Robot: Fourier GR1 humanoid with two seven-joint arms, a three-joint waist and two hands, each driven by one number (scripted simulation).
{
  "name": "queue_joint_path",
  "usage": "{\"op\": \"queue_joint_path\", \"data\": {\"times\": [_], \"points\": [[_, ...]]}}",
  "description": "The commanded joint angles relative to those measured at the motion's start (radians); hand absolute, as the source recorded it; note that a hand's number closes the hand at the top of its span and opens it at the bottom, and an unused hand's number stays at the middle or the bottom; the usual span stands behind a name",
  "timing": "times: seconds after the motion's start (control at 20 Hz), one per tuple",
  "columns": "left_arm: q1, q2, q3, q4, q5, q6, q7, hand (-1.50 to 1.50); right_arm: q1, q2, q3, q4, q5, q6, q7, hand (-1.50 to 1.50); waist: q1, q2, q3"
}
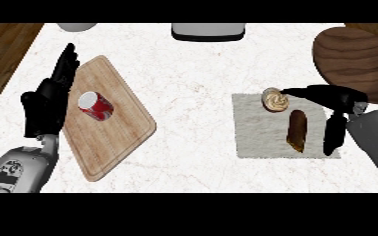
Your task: Pick the sweet potato from the placemat and place it in the bowl
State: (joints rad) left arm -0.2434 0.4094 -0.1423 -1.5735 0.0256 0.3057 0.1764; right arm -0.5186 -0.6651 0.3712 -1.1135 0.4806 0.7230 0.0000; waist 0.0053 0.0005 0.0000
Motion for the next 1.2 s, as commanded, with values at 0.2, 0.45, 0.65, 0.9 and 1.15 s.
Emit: {"op": "queue_joint_path", "data": {"times": [0.2, 0.45, 0.65, 0.9, 1.15], "points": [[-0.029, -0.048, 0.03, 0.01, -0.074, -0.022, 0.035, 0.0, -0.001, 0.105, -0.01, 0.109, 0.158, -0.046, -0.038, -1.5, -0.002, 0.001, 0.0], [0.117, -0.066, 0.039, -0.076, -0.073, -0.056, -0.049, 0.0, -0.035, 0.141, -0.036, 0.259, 0.228, -0.112, -0.127, -1.5, 0.009, 0.002, 0.0], [0.047, -0.059, 0.095, -0.037, -0.062, -0.091, -0.007, 0.0, 0.013, 0.154, -0.034, 0.281, 0.281, -0.158, -0.188, -1.5, 0.002, 0.002, 0.0], [0.021, -0.103, 0.063, -0.032, -0.112, -0.053, -0.005, 0.0, 0.039, 0.152, 0.02, 0.262, 0.333, -0.17, -0.255, 1.5, 0.002, 0.001, 0.0], [-0.029, -0.083, 0.117, 0.007, -0.081, -0.1, 0.011, 0.0, 0.016, 0.16, 0.004, 0.323, 0.385, -0.266, -0.326, 1.5, 0.003, 0.003, 0.001]]}}
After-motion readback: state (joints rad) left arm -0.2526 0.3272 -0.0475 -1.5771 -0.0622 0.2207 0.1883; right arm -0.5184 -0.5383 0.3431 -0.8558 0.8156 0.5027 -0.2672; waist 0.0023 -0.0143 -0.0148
